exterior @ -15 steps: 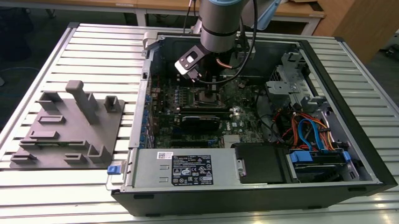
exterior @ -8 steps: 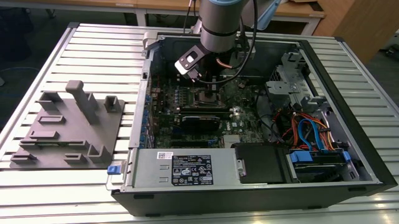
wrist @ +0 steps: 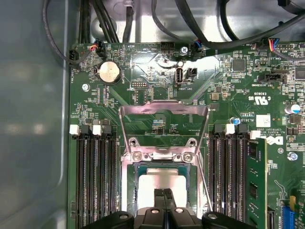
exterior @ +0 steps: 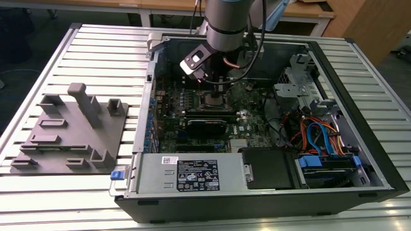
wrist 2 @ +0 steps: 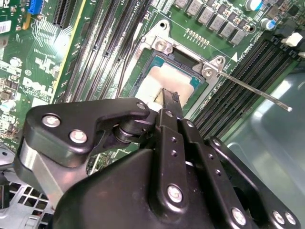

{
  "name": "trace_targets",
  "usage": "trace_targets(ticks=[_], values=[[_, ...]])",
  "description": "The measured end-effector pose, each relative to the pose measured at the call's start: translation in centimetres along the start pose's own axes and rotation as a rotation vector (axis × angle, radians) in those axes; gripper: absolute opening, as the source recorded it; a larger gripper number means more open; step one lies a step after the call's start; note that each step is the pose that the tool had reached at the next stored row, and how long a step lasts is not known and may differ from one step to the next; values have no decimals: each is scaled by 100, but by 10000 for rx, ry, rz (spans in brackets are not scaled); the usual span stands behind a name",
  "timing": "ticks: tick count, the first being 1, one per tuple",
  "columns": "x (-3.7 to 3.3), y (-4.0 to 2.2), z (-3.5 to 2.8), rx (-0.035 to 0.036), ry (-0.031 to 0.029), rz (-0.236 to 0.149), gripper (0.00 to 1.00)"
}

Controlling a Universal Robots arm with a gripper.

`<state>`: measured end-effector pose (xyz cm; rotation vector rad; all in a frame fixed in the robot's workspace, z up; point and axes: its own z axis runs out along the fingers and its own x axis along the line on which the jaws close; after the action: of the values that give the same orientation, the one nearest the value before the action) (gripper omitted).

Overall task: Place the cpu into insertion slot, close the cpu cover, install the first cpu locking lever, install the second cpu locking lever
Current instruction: 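Close the cpu cover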

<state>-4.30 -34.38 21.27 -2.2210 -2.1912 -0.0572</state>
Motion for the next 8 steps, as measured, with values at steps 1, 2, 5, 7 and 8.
trace_targets(ticks=[1, 2, 5, 7, 8], values=[[0, 0, -9, 0, -2, 0, 10], [1, 0, -17, 0, -2, 0, 10], [2, 1, -47, 0, -2, 0, 10], [3, 1, -66, -1, -2, 0, 10], [3, 1, -75, -1, -2, 0, 10]])
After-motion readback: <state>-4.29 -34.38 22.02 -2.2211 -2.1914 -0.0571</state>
